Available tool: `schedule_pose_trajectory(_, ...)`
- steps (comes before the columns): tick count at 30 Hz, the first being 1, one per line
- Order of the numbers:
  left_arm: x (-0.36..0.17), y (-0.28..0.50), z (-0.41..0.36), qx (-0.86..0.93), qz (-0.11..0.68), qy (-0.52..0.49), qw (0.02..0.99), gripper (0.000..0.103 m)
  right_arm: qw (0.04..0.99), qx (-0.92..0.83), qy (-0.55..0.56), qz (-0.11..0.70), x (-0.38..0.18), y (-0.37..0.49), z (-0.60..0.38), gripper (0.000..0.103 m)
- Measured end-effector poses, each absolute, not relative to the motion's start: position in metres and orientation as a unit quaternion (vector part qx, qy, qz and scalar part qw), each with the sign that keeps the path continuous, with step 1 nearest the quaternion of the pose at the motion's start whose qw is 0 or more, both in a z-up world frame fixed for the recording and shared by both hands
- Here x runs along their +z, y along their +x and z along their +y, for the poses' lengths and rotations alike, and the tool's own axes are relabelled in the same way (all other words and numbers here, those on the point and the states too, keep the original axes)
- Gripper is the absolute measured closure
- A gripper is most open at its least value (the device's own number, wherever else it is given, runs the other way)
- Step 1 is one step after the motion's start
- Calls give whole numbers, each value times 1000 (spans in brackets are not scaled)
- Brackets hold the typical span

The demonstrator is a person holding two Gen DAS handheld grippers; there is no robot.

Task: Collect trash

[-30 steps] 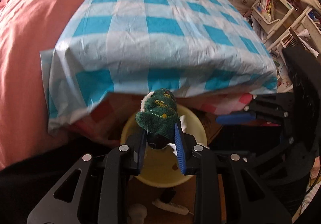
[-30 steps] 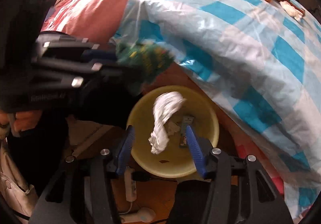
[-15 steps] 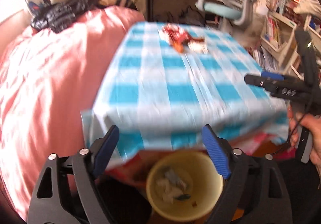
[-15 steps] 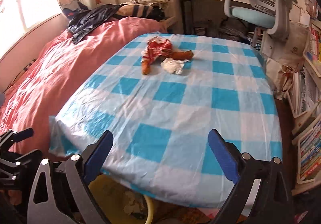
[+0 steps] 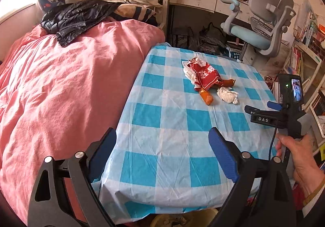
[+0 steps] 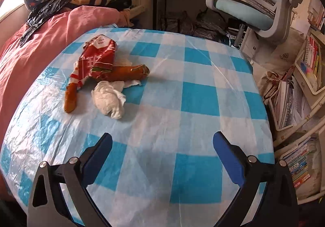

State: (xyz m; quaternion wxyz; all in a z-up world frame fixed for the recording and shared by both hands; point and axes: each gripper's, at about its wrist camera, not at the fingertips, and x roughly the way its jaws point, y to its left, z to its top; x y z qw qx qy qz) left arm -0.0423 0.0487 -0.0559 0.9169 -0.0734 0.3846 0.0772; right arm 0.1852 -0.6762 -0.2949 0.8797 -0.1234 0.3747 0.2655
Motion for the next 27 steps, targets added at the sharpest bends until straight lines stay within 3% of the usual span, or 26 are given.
schedule_pose_trajectory(5,-53,-29,58,78,390,-88,913,14,865,274,-104,408,-307,211,-665,7)
schedule_pose_trajectory(27,-69,-30,53,52,435,-106,893,8,866,268,-107,408,-306,220,-661,7)
